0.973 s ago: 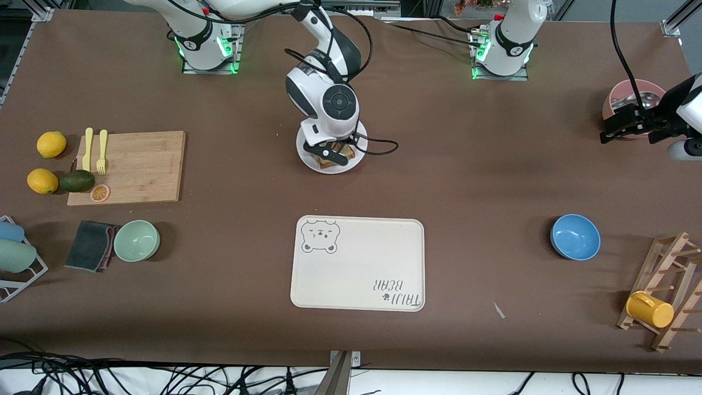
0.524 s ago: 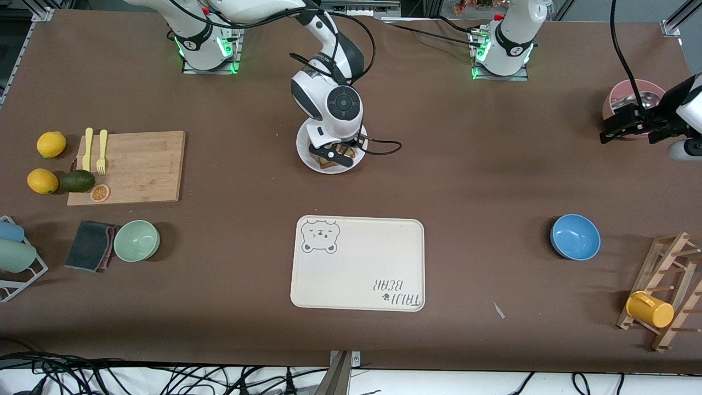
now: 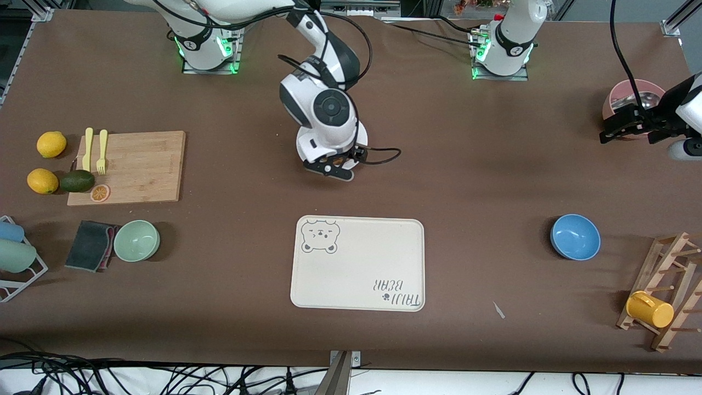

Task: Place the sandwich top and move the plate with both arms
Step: 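Release the bread on the plate and return the right gripper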

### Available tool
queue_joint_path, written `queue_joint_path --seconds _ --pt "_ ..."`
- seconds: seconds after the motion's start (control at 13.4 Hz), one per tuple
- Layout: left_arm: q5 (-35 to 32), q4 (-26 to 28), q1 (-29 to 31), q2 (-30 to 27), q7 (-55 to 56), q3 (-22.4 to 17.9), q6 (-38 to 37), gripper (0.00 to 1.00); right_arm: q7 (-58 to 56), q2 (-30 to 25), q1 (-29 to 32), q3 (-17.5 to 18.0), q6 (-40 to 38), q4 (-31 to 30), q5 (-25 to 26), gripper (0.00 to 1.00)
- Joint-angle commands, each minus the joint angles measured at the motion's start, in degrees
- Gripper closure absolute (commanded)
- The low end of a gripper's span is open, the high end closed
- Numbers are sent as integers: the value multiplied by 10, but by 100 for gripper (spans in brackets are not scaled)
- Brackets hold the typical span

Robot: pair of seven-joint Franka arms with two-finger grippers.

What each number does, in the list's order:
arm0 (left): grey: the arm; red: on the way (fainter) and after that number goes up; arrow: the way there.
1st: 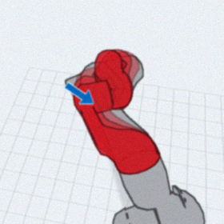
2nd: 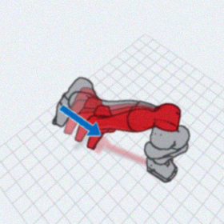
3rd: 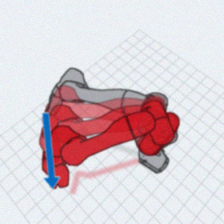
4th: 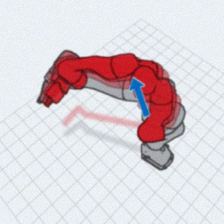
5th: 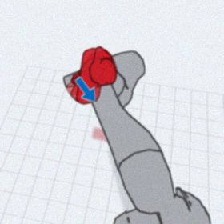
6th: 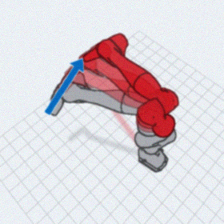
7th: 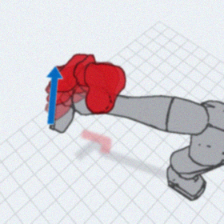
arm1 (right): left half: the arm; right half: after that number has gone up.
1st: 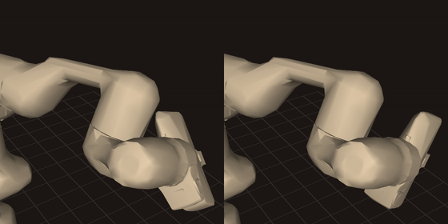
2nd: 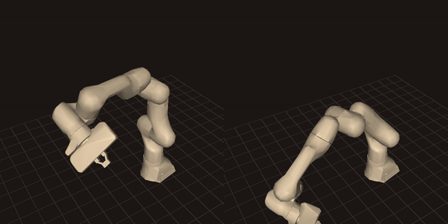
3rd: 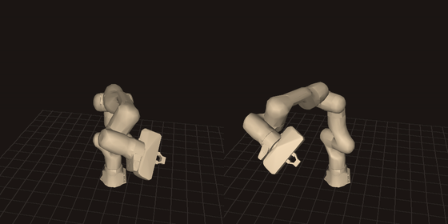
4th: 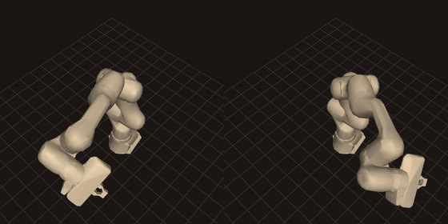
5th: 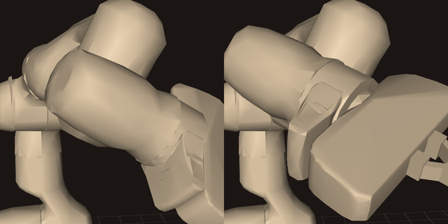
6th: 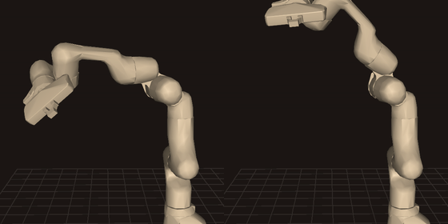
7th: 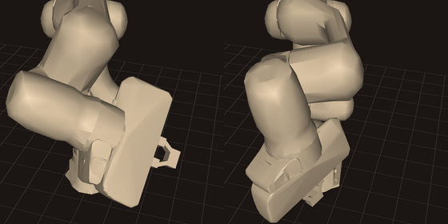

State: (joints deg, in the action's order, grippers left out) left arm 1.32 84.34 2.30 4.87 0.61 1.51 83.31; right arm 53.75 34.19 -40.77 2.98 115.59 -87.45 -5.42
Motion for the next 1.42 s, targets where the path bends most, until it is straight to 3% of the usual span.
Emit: queue_joint_path --seconds 0.0,0.37,0.52,0.6,0.75,0.97,1.35 --pt "8 15 3 -14 3 0 6 0 -95 -36 51 6 -29 5 0 1" --pt "5 13 1 -13 3 2 7 0 -309 -78 153 -4 -144 39 0 0" --pt "8 8 0 -13 3 4 9 0 -399 -99 174 -24 -210 42 8 0" --pt "12 10 -2 -14 3 10 9 0 -421 -102 177 -58 -224 46 3 0" --pt "4 14 4 -25 9 69 12 0 -484 -123 180 -114 -247 81 -6 0" --pt "-8 16 6 -21 20 74 17 0 -496 -172 179 -162 -352 100 -4 0" --pt "-2 60 9 -26 20 74 54 0 -521 -268 245 -156 -354 75 -5 0"
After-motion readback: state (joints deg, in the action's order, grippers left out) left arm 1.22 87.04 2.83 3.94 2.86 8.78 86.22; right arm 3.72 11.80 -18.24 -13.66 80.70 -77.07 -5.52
